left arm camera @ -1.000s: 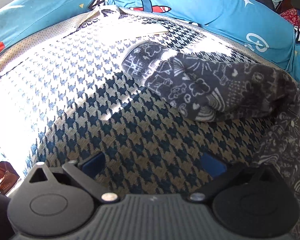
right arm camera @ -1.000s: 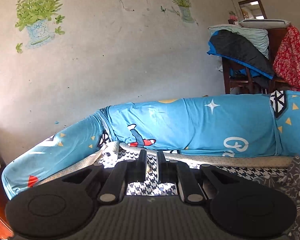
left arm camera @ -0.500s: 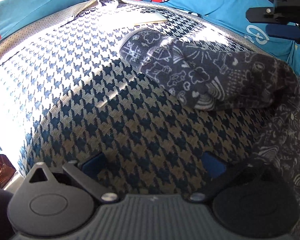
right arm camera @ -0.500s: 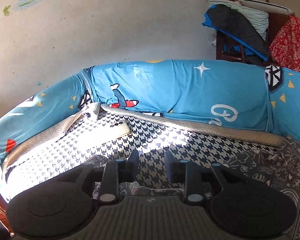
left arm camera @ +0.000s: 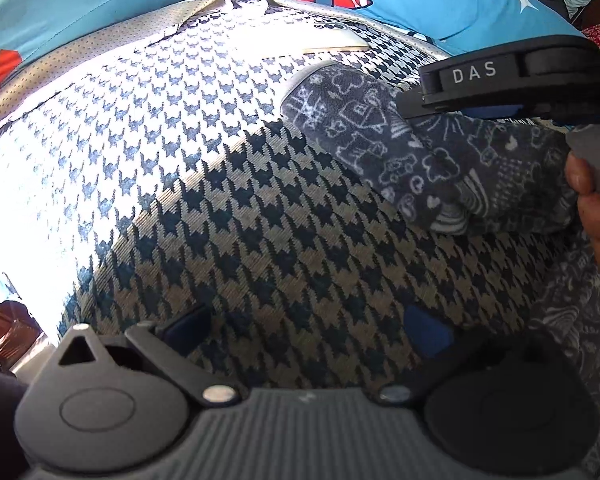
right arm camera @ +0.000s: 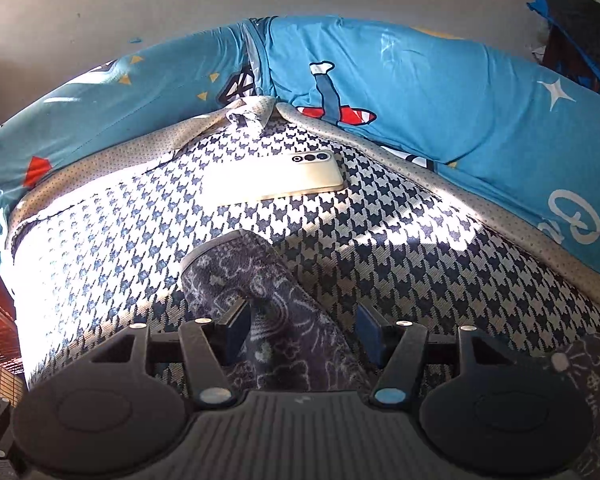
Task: Fold clothes
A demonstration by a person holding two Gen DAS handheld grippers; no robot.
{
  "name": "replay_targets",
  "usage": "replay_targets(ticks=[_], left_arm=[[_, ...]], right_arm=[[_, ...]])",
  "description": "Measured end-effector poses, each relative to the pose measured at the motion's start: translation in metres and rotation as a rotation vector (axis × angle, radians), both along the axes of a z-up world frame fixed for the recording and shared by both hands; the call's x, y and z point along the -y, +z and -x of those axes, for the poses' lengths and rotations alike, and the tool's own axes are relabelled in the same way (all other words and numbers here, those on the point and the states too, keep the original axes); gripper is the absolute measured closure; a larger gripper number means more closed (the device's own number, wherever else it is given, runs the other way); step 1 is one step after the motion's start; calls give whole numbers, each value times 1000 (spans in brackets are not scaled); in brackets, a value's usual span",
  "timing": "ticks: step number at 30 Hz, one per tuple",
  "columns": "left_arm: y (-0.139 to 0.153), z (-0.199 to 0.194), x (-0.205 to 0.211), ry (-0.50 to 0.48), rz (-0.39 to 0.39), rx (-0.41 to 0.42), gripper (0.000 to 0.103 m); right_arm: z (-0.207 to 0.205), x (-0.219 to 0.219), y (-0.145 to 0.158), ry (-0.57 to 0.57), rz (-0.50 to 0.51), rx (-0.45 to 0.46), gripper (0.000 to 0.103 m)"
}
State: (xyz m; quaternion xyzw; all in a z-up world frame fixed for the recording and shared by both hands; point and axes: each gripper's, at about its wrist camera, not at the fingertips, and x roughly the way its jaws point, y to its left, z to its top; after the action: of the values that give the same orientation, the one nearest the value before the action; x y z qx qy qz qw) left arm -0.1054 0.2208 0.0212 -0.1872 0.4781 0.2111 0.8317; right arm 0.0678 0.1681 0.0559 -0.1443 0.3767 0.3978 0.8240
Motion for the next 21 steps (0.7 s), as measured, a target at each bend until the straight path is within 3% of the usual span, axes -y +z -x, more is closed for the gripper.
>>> replay_targets(ticks=[4, 8, 10, 11, 12, 14, 16, 18, 21], left_arm=[[1, 1, -2, -5, 7, -1, 0], [1, 0, -4, -7, 18, 1, 0], [1, 0, -6, -6, 23, 2, 0], [1, 0, -7, -4, 25, 3, 0], [1, 0, -8, -2, 27, 4, 0], [0, 0, -12, 4, 29, 6, 0], [0, -1, -17, 12, 30, 7, 0], [-1, 0, -21, 15, 29, 7, 0], [-2, 0, -24, 16, 25, 6, 0]], right_arm=[[-6, -17, -14, 62, 61, -28, 33], [-6, -31, -28, 111, 133, -33, 33], [-4, -37, -33, 136, 158, -35, 51], [-2, -40, -34, 148, 169, -29, 78], [0, -42, -33, 156, 172, -17, 92], [4, -45, -25, 158, 154, 40, 93], [8, -43, -6, 97, 66, 146, 94], [10, -33, 24, -42, -124, 264, 94], [16, -19, 55, -67, -344, 244, 85]])
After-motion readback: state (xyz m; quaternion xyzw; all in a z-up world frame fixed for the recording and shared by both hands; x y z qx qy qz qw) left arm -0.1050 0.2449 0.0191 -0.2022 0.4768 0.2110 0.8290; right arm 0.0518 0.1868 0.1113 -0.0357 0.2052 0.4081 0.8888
